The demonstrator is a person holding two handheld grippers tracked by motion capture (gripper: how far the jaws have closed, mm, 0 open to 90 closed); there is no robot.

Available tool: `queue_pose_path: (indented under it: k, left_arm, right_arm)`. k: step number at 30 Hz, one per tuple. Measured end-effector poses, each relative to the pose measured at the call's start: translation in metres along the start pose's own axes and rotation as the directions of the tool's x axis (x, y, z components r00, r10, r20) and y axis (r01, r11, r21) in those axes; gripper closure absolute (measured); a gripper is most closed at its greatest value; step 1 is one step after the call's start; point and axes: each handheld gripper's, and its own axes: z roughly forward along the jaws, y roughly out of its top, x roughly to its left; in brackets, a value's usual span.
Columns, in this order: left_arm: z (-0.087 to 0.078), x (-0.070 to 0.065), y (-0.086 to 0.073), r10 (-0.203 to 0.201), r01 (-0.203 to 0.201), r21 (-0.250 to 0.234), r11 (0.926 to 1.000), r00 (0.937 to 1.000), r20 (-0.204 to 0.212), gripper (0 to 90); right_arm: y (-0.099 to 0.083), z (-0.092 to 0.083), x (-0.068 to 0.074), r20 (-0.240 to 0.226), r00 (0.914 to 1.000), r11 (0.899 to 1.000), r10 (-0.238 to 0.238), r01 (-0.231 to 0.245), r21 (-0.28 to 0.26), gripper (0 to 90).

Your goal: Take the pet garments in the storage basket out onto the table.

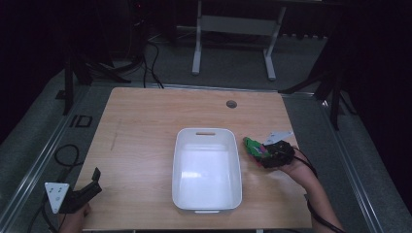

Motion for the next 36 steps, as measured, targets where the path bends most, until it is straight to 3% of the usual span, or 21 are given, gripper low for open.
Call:
queue_pose_path:
  k: [4,6,7,9,14,16,18,19,20,21,22,24,26,28,31,32,35,36]
  left_arm:
    - [0.0,0.0,0.0,0.003,-0.003,0.0,1.0,1.0,-0.001,1.4]
    - [0.0,0.0,0.0,0.003,-0.003,0.0,1.0,1.0,-0.001,1.4]
    - [0.0,0.0,0.0,0.001,-0.001,0.002,1.0,1.0,-0.001,1.4]
    - [0.0,0.0,0.0,0.001,-0.001,0.001,1.0,1.0,-0.001,1.4]
    - [0.0,0.0,0.0,0.004,-0.004,0.0,1.0,1.0,-0.003,1.4]
    - [0.0,0.0,0.0,0.003,-0.003,0.0,1.0,1.0,-0.003,1.4]
    - [0.0,0.0,0.0,0.002,-0.002,0.0,1.0,1.0,-0.003,1.4]
    - [0.0,0.0,0.0,0.002,-0.002,0.0,1.0,1.0,-0.004,1.4]
    - [0.0,0.0,0.0,0.004,-0.004,0.0,1.0,1.0,-0.003,1.4]
    - [0.0,0.0,0.0,0.003,-0.003,0.0,1.0,1.0,-0.003,1.4]
    - [0.0,0.0,0.0,0.003,-0.003,0.0,1.0,1.0,-0.003,1.4]
    - [0.0,0.0,0.0,0.002,-0.002,0.0,1.0,1.0,-0.003,1.4]
    - [0.0,0.0,0.0,0.002,-0.002,0.0,1.0,1.0,-0.003,1.4]
    - [0.0,0.0,0.0,0.001,-0.001,-0.001,1.0,1.0,-0.003,1.4]
    - [0.0,0.0,0.0,0.006,-0.006,-0.002,1.0,1.0,-0.002,1.4]
    - [0.0,0.0,0.0,0.006,-0.006,-0.002,1.0,1.0,-0.002,1.4]
    - [0.0,0.0,0.0,0.004,-0.004,-0.002,1.0,1.0,-0.003,1.4]
    - [0.0,0.0,0.0,0.004,-0.004,-0.002,1.0,1.0,-0.003,1.4]
  right_arm:
    - [-0.016,-0.019,0.002,0.028,0.9971,0.992,0.071,-0.068,-0.105,29.3]
    - [-0.02,-0.023,0.003,0.036,0.9959,0.989,0.083,-0.078,-0.128,27.5]
    - [-0.029,-0.029,0.004,0.055,0.9931,0.979,0.103,-0.092,-0.181,25.2]
    - [-0.039,-0.034,0.003,0.064,0.9863,0.965,0.152,-0.134,-0.226,20.0]
    - [-0.064,-0.045,-0.001,0.053,0.9619,0.916,0.268,-0.238,-0.322,15.9]
    - [-0.072,-0.047,-0.001,0.063,0.9529,0.909,0.297,-0.262,-0.324,15.3]
    - [-0.076,-0.047,-0.001,0.066,0.9491,0.906,0.308,-0.272,-0.324,14.7]
    - [-0.084,-0.047,-0.001,0.072,0.9402,0.899,0.333,-0.294,-0.324,14.7]
    - [-0.087,-0.048,-0.001,0.072,0.9368,0.896,0.342,-0.302,-0.325,14.7]
    - [-0.096,-0.049,0.0,0.097,0.9211,0.885,0.377,-0.327,-0.332,14.0]
    - [-0.096,-0.049,0.0,0.097,0.9211,0.885,0.377,-0.327,-0.332,14.0]
    - [-0.107,-0.05,0.003,0.145,0.9051,0.881,0.4,-0.335,-0.334,13.1]
    - [-0.111,-0.05,0.004,0.157,0.9007,0.88,0.405,-0.337,-0.335,11.6]
    - [-0.12,-0.049,0.005,0.172,0.8862,0.87,0.43,-0.357,-0.34,11.4]
    - [-0.134,-0.047,0.01,0.207,0.8671,0.865,0.453,-0.372,-0.336,10.3]
    - [-0.137,-0.047,0.011,0.213,0.8599,0.86,0.464,-0.38,-0.34,10.3]
    - [-0.148,-0.049,0.016,0.225,0.8315,0.827,0.508,-0.398,-0.397,10.3]
    - [-0.148,-0.049,0.016,0.225,0.8315,0.827,0.508,-0.398,-0.397,10.3]
